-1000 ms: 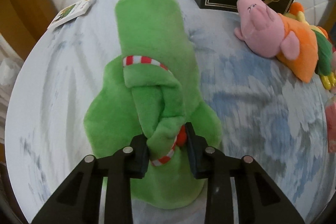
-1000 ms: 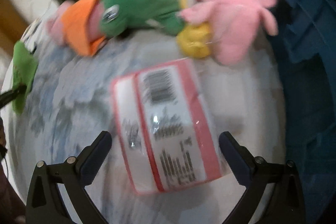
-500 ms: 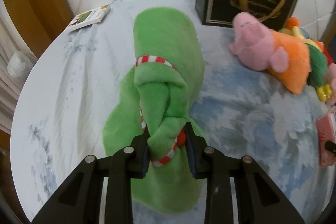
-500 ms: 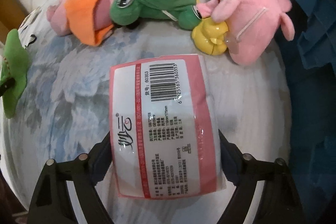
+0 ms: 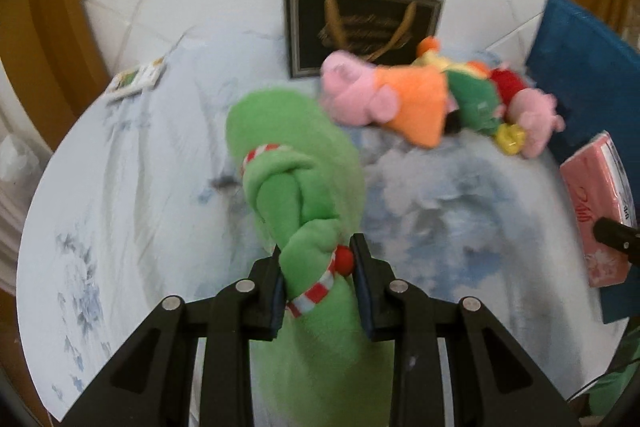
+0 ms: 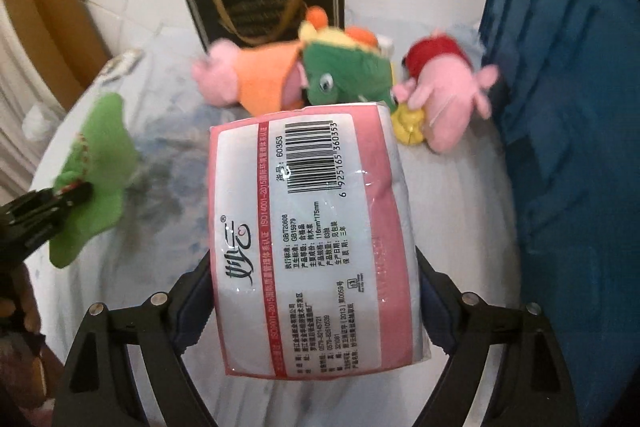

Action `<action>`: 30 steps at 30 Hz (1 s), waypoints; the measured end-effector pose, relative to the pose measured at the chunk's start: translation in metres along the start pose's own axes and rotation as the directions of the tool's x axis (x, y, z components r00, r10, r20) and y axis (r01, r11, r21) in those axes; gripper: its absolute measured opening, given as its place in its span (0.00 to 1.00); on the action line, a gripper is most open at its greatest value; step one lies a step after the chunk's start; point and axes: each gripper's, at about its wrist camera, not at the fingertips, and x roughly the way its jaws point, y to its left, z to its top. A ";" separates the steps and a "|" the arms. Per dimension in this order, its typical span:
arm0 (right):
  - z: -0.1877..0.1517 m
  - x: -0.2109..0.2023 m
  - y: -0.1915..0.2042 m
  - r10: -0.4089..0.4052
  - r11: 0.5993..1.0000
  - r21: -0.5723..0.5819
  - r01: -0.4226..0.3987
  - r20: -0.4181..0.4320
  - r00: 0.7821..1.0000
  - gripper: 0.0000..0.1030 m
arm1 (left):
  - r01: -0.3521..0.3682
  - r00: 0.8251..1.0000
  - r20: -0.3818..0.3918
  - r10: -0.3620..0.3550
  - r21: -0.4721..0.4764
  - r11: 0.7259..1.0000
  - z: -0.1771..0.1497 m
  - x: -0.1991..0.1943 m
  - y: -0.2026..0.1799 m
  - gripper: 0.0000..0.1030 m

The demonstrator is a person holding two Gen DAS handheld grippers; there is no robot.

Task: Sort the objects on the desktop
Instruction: 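Carry the green hat and tissue pack over the blue bin and release them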

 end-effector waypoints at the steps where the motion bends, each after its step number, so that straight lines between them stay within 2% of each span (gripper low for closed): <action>1: -0.002 -0.011 0.002 -0.002 1.000 -0.002 0.002 0.022 1.000 0.84 | 0.006 1.000 0.019 -0.006 0.010 1.000 0.001 -0.008 -0.004 0.27; 7: -0.016 -0.078 0.008 -0.023 1.000 -0.007 0.024 0.156 0.988 0.84 | 0.035 0.988 0.149 -0.045 0.067 0.997 0.006 -0.063 -0.034 0.27; 10: -0.020 -0.108 0.006 -0.051 0.999 -0.008 0.054 0.223 0.974 0.84 | 0.059 0.975 0.210 -0.079 0.100 0.993 0.014 -0.086 -0.051 0.27; 13: -0.024 -0.144 0.001 -0.088 0.996 0.009 0.089 0.304 0.949 0.84 | 0.082 0.956 0.270 -0.116 0.133 0.988 0.023 -0.108 -0.071 0.27; 18: -0.030 -0.196 -0.012 -0.150 0.988 0.040 0.147 0.413 0.899 0.84 | 0.119 0.915 0.360 -0.184 0.195 0.974 0.038 -0.142 -0.111 0.27; 22: -0.036 -0.236 -0.027 -0.210 0.977 0.088 0.192 0.487 0.848 0.84 | 0.161 0.875 0.413 -0.252 0.244 0.956 0.049 -0.166 -0.146 0.27; 30: -0.052 -0.291 -0.069 -0.319 0.948 0.175 0.267 0.549 0.773 0.84 | 0.233 0.789 0.470 -0.396 0.367 0.901 0.070 -0.208 -0.235 0.27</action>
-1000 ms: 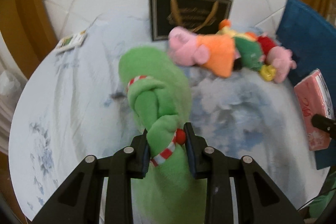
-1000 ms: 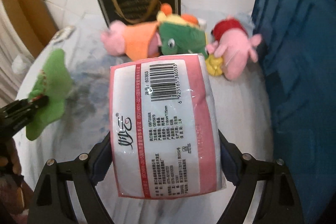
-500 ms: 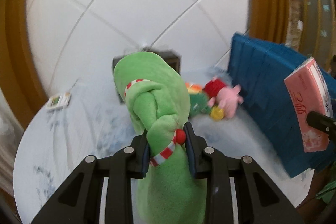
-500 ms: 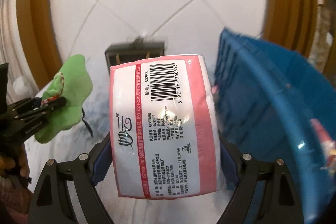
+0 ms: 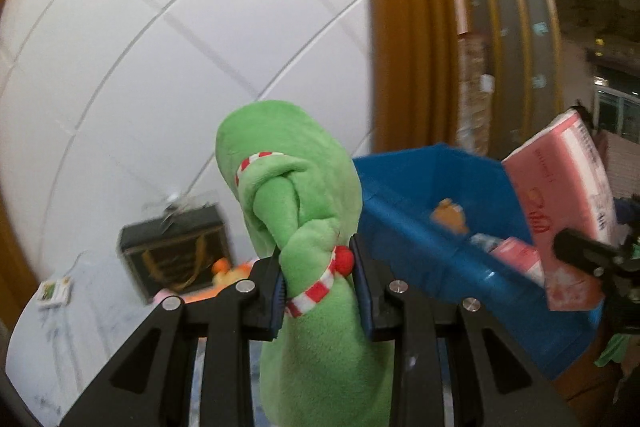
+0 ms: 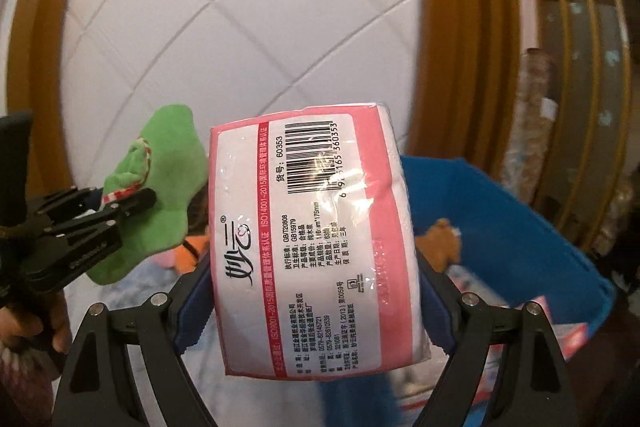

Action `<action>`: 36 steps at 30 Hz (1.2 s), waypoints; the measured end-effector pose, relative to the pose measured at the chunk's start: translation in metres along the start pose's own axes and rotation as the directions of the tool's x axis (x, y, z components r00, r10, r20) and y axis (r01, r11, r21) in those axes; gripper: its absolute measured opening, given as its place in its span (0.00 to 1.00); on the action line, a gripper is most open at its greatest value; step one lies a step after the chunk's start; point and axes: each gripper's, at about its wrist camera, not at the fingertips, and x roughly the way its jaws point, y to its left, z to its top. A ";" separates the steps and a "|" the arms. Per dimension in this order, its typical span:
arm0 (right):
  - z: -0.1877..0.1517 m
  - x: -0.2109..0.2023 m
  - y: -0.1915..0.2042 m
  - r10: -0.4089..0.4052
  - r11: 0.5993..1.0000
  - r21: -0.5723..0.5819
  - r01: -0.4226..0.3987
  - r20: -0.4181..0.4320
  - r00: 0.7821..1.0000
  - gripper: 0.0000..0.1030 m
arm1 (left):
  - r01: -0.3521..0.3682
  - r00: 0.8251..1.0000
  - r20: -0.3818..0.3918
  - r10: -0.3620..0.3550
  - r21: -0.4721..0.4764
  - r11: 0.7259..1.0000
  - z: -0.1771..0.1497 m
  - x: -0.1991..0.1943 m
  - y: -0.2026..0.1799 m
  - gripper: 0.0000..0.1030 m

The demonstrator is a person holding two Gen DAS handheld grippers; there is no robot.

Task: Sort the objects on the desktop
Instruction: 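Carry the green hat and tissue pack over the blue bin and release them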

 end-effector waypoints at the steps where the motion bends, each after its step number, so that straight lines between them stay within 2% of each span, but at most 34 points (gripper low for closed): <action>1: 0.002 -0.001 -0.009 -0.017 1.000 0.010 0.017 0.005 1.000 0.84 | 0.014 1.000 0.014 -0.014 0.009 1.000 0.006 0.001 -0.010 0.27; 8: 0.000 -0.004 -0.080 -0.139 0.989 0.057 0.138 0.016 0.990 0.84 | 0.100 0.993 0.049 -0.104 0.076 0.992 0.044 0.023 -0.090 0.27; 13: -0.008 0.007 -0.130 -0.167 0.982 0.089 0.166 -0.004 0.986 0.84 | 0.140 0.989 0.025 -0.144 0.133 0.981 0.054 0.040 -0.148 0.27; 17: -0.016 0.017 -0.163 -0.176 0.979 0.101 0.176 -0.015 0.984 0.84 | 0.143 0.990 -0.017 -0.142 0.181 0.973 0.055 0.057 -0.185 0.27; 23: -0.027 0.028 -0.181 -0.183 0.977 0.106 0.186 -0.033 0.982 0.84 | 0.124 0.992 -0.054 -0.114 0.219 0.968 0.058 0.074 -0.215 0.27; 35: -0.035 0.057 -0.220 -0.183 0.978 0.088 0.191 -0.089 0.979 0.85 | 0.093 0.993 -0.091 -0.071 0.259 0.961 0.057 0.097 -0.242 0.27; 36: -0.035 0.058 -0.222 -0.182 0.978 0.088 0.190 -0.093 0.979 0.85 | 0.092 0.993 -0.097 -0.069 0.262 0.961 0.057 0.099 -0.243 0.30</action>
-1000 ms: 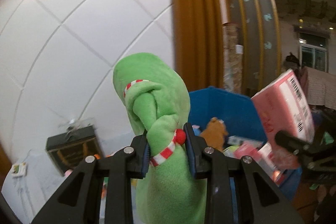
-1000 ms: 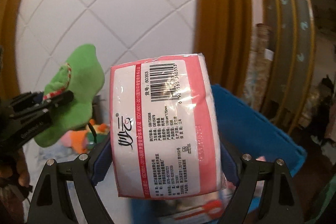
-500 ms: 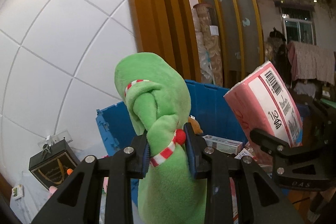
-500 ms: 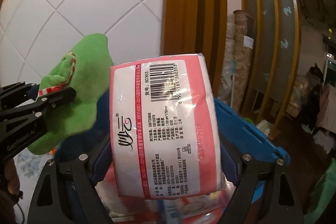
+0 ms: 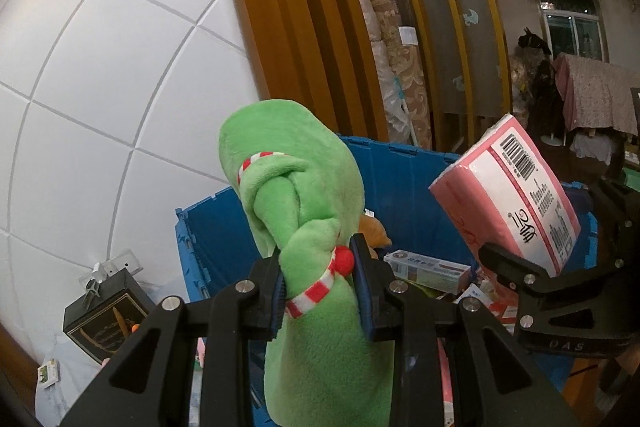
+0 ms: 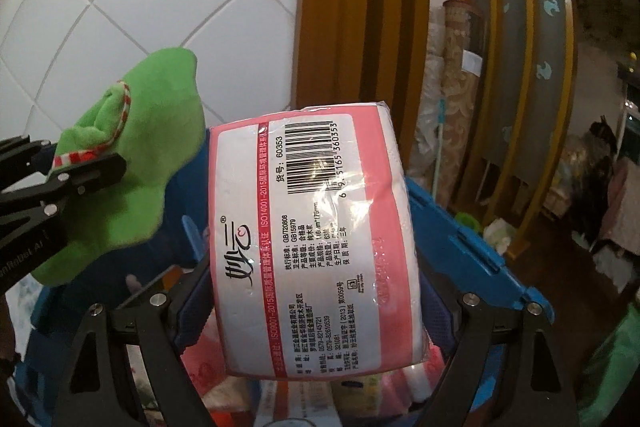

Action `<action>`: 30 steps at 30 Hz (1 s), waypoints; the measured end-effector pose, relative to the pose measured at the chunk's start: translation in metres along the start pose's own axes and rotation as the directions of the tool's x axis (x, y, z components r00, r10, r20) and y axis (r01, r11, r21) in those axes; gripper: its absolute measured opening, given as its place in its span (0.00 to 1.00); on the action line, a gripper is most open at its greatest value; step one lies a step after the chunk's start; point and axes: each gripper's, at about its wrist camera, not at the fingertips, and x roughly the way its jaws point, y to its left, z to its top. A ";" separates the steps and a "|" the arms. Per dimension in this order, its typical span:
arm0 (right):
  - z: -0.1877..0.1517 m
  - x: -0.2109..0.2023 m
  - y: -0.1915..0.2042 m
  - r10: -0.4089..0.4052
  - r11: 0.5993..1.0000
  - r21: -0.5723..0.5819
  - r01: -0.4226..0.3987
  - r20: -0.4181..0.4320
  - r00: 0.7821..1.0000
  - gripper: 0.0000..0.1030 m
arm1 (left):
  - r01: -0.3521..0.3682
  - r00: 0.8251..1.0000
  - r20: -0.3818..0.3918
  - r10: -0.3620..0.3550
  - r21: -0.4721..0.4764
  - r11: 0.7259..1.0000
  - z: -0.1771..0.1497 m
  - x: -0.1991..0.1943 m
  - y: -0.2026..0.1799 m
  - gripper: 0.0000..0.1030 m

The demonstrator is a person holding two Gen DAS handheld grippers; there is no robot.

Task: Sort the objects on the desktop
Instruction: 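Carry the green hat and tissue pack over the blue bin and release them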

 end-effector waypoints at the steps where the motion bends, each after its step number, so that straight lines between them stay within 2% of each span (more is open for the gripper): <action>1: 0.001 0.002 -0.002 0.000 1.000 -0.001 0.000 -0.005 1.000 0.86 | -0.004 1.000 -0.008 0.004 0.002 1.000 -0.001 0.003 -0.001 0.39; 2: 0.000 0.005 -0.003 0.000 1.000 -0.003 0.000 -0.013 1.000 0.87 | -0.011 1.000 -0.014 0.011 0.003 1.000 -0.001 0.005 -0.001 0.46; 4: -0.002 0.008 -0.004 0.002 1.000 0.002 -0.002 -0.024 1.000 0.88 | -0.028 1.000 -0.010 0.028 0.005 1.000 -0.001 0.006 -0.002 0.71; 6: -0.003 0.011 -0.007 0.003 1.000 0.003 -0.003 -0.033 0.999 0.89 | -0.048 0.999 0.003 0.048 0.007 0.999 -0.002 0.006 -0.003 0.77; 7: -0.004 0.011 -0.008 0.003 1.000 0.002 -0.003 -0.033 0.999 0.91 | -0.051 0.999 0.004 0.051 0.007 0.999 -0.001 0.006 -0.004 0.77; 9: -0.003 0.010 -0.009 0.002 1.000 0.004 -0.002 -0.027 1.000 0.99 | -0.056 0.998 0.001 0.056 0.006 0.998 -0.002 0.006 -0.003 0.77; 16: 0.001 0.004 -0.005 0.007 1.000 -0.016 -0.007 -0.011 1.000 1.00 | -0.086 0.996 0.007 0.087 -0.051 0.995 -0.009 -0.004 0.013 0.78; 27: 0.004 -0.016 0.031 0.025 0.996 -0.085 -0.024 0.016 1.000 1.00 | -0.136 0.990 0.028 0.140 -0.122 0.983 -0.031 -0.034 0.048 0.80; 30: 0.005 -0.025 0.045 0.032 0.995 -0.097 -0.030 0.027 0.999 1.00 | -0.151 0.987 0.034 0.158 -0.142 0.978 -0.040 -0.046 0.062 0.91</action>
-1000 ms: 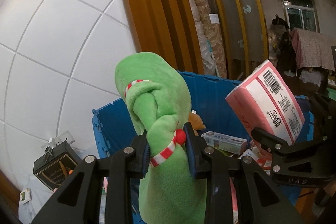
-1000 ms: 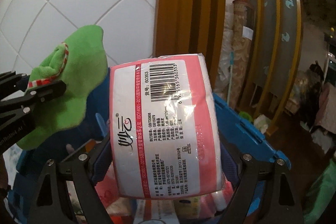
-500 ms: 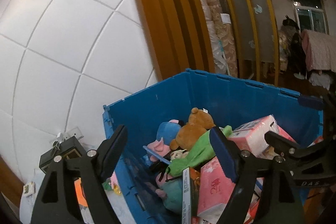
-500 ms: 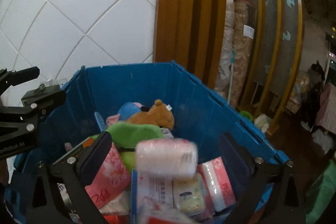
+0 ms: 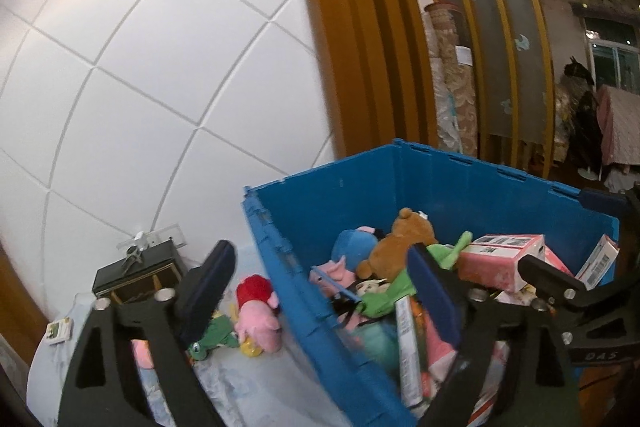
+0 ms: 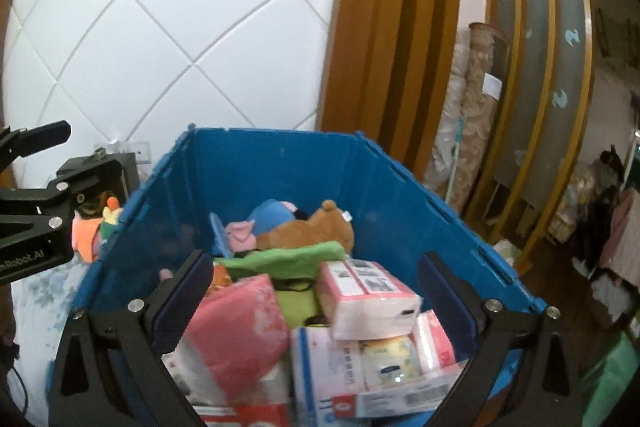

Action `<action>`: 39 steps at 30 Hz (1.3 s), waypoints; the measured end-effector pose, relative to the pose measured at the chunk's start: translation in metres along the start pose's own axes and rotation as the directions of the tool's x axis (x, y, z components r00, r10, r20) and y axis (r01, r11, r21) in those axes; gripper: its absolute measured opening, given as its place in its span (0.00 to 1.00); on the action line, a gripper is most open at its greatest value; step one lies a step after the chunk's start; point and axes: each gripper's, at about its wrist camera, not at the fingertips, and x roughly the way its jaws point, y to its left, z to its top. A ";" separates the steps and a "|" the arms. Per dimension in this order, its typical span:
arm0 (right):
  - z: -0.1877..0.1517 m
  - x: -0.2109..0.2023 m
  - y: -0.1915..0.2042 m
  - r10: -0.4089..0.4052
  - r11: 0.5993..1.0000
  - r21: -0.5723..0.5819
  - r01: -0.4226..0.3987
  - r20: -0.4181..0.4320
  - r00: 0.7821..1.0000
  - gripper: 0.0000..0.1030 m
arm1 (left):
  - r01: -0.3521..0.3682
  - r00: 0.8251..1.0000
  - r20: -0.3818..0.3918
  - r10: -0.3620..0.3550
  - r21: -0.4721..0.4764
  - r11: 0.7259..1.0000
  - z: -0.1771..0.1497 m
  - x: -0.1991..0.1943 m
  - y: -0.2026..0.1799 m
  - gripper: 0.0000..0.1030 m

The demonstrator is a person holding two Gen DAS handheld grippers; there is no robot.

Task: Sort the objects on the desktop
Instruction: 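Carry the green hat and tissue pack over the blue bin and release them, then withdraw both tools from the bin toward the plush toys on the table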

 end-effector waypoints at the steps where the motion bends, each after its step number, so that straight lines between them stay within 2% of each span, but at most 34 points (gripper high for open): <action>1: 0.001 -0.004 0.008 0.003 1.000 -0.008 -0.003 0.005 1.000 1.00 | -0.005 1.000 0.009 0.005 -0.009 1.000 -0.003 -0.005 0.008 0.93; 7: 0.011 -0.027 0.055 0.014 0.999 -0.042 -0.012 0.031 0.999 1.00 | -0.024 0.999 0.024 0.025 -0.051 0.998 -0.016 -0.027 0.054 0.93; 19: 0.026 -0.048 0.163 0.073 0.992 -0.108 -0.069 0.040 0.997 1.00 | -0.089 0.996 -0.019 0.087 -0.134 0.987 -0.058 -0.053 0.164 0.93; 30: 0.032 -0.028 0.243 0.158 0.973 -0.172 -0.156 0.000 0.987 1.00 | -0.149 0.988 -0.075 0.137 -0.189 0.971 -0.085 -0.044 0.224 0.93; 39: 0.043 0.027 0.283 0.222 0.957 -0.181 -0.228 -0.054 0.973 1.00 | -0.219 0.969 -0.157 0.189 -0.206 0.954 -0.105 -0.001 0.270 0.93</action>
